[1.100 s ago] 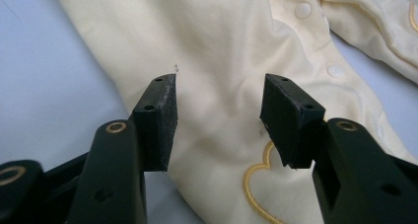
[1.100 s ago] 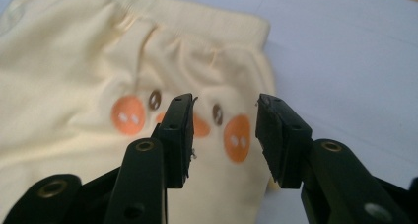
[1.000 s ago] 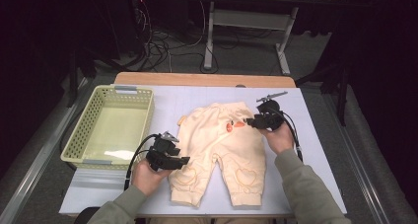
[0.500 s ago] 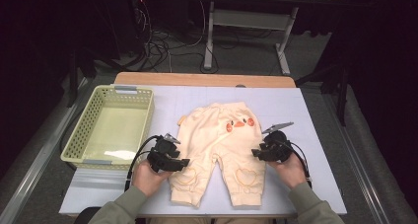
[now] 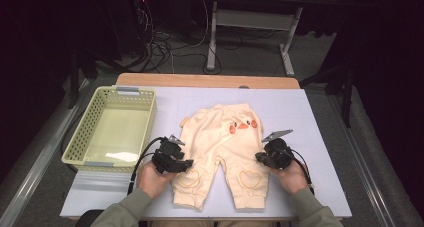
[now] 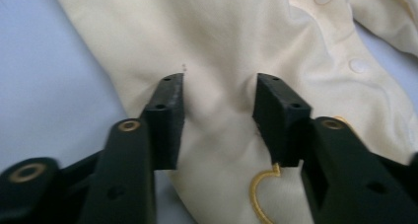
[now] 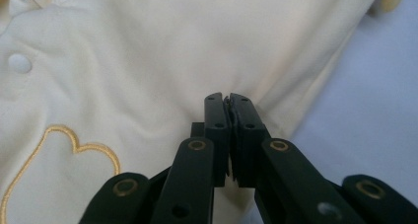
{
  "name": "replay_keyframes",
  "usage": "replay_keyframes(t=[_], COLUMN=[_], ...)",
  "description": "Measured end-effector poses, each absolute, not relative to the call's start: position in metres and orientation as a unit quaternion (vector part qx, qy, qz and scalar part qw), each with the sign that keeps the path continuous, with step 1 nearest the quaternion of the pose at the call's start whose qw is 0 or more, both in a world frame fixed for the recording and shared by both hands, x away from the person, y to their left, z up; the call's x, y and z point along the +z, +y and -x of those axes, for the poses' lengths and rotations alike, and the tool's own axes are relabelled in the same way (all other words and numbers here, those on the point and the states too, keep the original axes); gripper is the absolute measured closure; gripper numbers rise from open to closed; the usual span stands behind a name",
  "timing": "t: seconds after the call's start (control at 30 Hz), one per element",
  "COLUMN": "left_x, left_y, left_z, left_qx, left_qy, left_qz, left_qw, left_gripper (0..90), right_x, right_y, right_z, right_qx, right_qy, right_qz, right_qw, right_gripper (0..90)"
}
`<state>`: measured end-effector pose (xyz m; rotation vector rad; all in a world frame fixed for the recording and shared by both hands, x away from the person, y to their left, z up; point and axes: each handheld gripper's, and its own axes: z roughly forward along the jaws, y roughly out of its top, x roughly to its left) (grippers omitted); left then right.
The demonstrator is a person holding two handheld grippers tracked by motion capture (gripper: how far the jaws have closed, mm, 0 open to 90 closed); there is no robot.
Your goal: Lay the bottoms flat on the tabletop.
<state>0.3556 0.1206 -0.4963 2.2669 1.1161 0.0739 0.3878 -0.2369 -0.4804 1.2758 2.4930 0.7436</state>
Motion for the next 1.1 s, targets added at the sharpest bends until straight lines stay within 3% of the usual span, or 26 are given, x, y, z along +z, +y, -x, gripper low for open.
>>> replay_keyframes(t=[0.13, 0.6, 0.9, 1.0, 1.1], left_x=[-0.499, -0.500, -0.497, -0.496, -0.497], left_y=[0.120, 0.115, 0.118, 0.121, 0.123], left_z=[-0.358, -0.363, -0.352, -0.349, -0.343], left_qx=[0.028, 0.044, 0.016, 0.007, -0.005], left_qy=[0.424, 0.421, 0.418, 0.418, 0.421], left_qz=[-0.854, -0.860, -0.866, -0.867, -0.865], left_qw=[0.300, 0.284, 0.274, 0.272, 0.274], left_gripper=[80.3, 87.2, 86.5, 72.8, 66.1], right_x=[-0.492, -0.491, -0.489, -0.489, -0.488], right_y=[-0.238, -0.232, -0.232, -0.232, -0.232], right_z=[-0.385, -0.382, -0.378, -0.374, -0.372], right_qx=[0.257, 0.254, 0.252, 0.250, 0.251], right_qy=[0.857, 0.869, 0.873, 0.876, 0.876], right_qz=[-0.431, -0.410, -0.403, -0.398, -0.397], right_qw=[0.118, 0.112, 0.110, 0.109, 0.108], right_gripper=[88.4, 89.3, 87.9, 83.2, 81.1])
